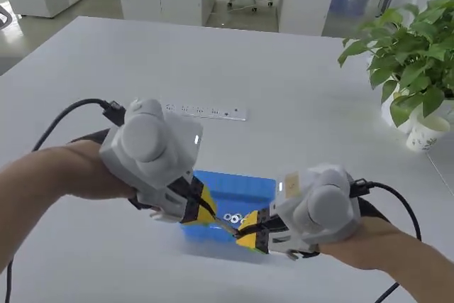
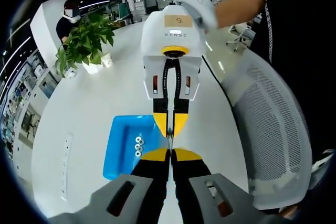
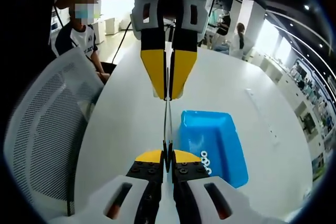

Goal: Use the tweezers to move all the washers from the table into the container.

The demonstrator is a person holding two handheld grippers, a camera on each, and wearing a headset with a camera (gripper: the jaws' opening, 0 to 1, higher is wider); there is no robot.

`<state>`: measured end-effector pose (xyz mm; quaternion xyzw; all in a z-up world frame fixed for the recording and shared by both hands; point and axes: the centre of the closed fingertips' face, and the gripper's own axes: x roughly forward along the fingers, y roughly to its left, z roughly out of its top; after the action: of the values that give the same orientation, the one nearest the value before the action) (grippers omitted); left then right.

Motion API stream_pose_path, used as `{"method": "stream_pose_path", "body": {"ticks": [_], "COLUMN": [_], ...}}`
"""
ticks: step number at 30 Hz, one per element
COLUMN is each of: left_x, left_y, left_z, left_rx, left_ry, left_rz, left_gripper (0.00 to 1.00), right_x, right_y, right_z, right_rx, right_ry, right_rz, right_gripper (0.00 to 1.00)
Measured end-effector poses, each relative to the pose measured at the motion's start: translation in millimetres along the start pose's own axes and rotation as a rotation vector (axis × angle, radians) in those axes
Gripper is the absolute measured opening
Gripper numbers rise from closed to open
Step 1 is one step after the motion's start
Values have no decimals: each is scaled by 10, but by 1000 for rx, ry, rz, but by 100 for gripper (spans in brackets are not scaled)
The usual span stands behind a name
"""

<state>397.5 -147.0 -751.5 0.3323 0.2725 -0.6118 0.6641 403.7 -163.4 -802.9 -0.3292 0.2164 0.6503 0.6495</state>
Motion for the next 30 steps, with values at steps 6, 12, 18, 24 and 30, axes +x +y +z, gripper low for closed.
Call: {"method": "stream_pose_path", "body": {"ticks": [6,12,18,24,30], "left_x": [120,324,483,623,756], "left_y": [-126,-268,-377,-475,-559], "left_z": [-100,-285,-411,-545,-646], "left_rx": [-2,6,-11,-28,-43], "left_ry": [2,34,39,61,80], "left_rz": [-9,-18,-27,-37,-53], "left_gripper": [6,6,6,6,6], "right_x": [33,106,169,248,355], "right_y": [140,297,414,516,611], "right_z": [-95,-243,-359,-457,-570], "right_rx": [-10,-27,-32,-23,-7], "right_ry": [26,69,96,107,120], "right_rz": [16,43,65,75,88], "right_gripper": [6,6,6,6,6]}}
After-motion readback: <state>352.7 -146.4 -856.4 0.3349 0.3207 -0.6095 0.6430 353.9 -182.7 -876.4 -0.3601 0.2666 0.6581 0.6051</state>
